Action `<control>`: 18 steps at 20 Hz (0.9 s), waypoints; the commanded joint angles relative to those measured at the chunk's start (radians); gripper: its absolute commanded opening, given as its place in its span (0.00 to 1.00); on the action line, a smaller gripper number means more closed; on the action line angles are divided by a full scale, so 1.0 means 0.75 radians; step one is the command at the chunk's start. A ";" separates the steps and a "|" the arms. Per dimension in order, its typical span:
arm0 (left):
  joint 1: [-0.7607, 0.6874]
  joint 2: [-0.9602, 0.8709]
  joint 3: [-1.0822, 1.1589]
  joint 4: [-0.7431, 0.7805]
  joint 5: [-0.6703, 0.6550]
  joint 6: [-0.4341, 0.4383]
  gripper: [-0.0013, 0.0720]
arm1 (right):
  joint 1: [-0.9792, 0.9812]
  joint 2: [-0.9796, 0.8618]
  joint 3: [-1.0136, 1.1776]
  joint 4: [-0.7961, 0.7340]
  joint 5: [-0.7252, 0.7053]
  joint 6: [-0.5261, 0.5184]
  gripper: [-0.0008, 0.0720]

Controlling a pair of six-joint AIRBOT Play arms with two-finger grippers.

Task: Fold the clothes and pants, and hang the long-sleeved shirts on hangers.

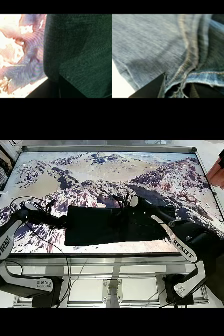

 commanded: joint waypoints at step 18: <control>0.013 0.401 0.270 0.363 -0.197 -0.156 0.05 | 0.014 -0.002 -0.040 -0.205 0.425 -0.068 0.44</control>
